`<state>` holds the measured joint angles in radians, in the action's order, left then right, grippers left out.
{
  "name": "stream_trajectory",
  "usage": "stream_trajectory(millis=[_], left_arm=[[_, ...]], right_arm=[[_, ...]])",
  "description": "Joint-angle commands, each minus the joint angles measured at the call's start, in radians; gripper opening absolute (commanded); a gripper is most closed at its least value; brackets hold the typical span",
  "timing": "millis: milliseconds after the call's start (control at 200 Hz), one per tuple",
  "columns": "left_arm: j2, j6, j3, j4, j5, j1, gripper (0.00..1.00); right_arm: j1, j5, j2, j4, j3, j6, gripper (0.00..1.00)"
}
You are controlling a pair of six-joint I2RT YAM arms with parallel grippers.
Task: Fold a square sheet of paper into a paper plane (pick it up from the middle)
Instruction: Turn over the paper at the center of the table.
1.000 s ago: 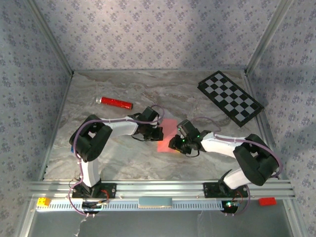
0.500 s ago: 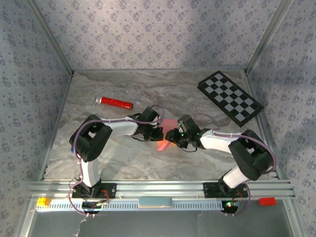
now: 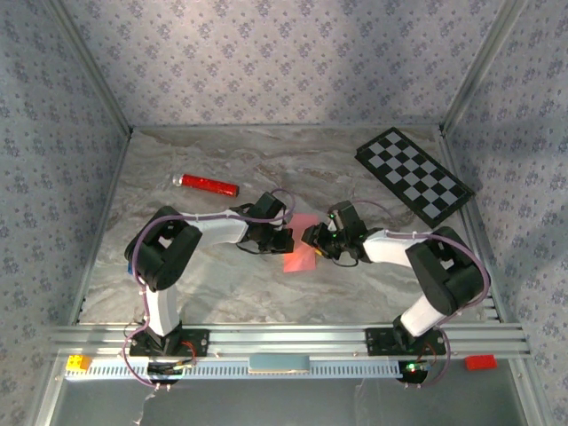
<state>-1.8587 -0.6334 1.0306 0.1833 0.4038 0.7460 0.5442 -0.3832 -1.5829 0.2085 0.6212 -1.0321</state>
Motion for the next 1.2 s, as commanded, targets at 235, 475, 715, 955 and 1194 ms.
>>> stream_trajectory(millis=[235,475,715,955,1194], left_arm=[[0.003,-0.006,-0.019,0.060,-0.005,0.004,0.04],[0.006,-0.014,-0.018,0.056,-0.002,0.005,0.04],[0.019,-0.024,-0.012,0.053,0.005,0.003,0.04],[0.026,-0.028,-0.013,0.050,0.004,0.004,0.04],[0.033,-0.033,-0.014,0.043,0.004,0.004,0.06]], right_arm=[[-0.032,-0.017,-0.033,0.083,-0.036,-0.009,0.40],[-0.049,-0.051,-0.066,0.148,-0.048,-0.009,0.33],[-0.063,-0.060,-0.087,0.173,-0.048,-0.006,0.27],[-0.078,-0.080,-0.105,0.202,-0.061,-0.008,0.18],[-0.091,-0.092,-0.102,0.214,-0.071,-0.003,0.12]])
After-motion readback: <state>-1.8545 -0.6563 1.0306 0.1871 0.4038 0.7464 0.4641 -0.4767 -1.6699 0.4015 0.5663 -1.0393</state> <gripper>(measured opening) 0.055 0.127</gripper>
